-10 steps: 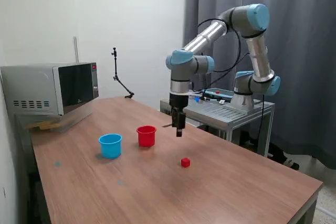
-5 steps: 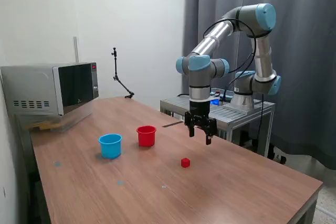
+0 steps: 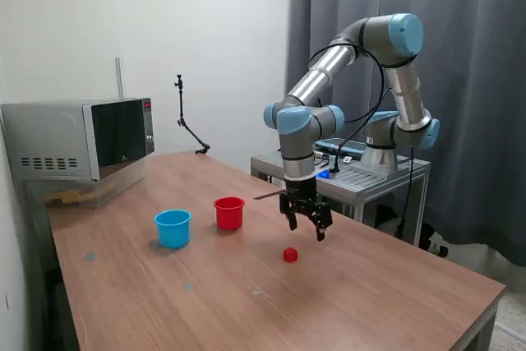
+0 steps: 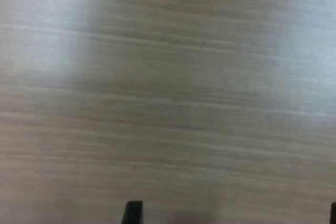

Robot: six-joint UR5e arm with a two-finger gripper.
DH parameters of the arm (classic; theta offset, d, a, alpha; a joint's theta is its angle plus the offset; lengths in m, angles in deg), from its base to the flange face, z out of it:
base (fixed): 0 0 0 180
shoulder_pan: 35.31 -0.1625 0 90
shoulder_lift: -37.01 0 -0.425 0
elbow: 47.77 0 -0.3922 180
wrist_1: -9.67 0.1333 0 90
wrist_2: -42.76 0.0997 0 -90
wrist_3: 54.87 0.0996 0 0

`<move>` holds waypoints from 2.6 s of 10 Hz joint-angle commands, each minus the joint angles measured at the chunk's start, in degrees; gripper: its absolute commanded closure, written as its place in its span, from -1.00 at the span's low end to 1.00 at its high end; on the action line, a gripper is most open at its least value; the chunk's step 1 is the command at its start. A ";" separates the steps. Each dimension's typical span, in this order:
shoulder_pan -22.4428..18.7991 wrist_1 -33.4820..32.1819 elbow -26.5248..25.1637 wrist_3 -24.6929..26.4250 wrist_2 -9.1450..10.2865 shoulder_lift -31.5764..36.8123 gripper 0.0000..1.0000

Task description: Place red objects in the red bin, and blue objects in the blue bin.

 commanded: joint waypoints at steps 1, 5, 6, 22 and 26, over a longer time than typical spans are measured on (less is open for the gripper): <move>-0.43 1.15 2.35 -0.97 0.03 -2.42 -1.00; -0.52 -2.25 2.62 0.07 -0.59 -2.78 -1.00; -0.52 -4.28 2.45 1.47 -0.59 -2.87 -1.00; 0.80 -8.61 2.10 1.40 -1.56 -5.15 -1.00; 0.80 -8.52 2.01 1.31 -1.82 -5.15 -1.00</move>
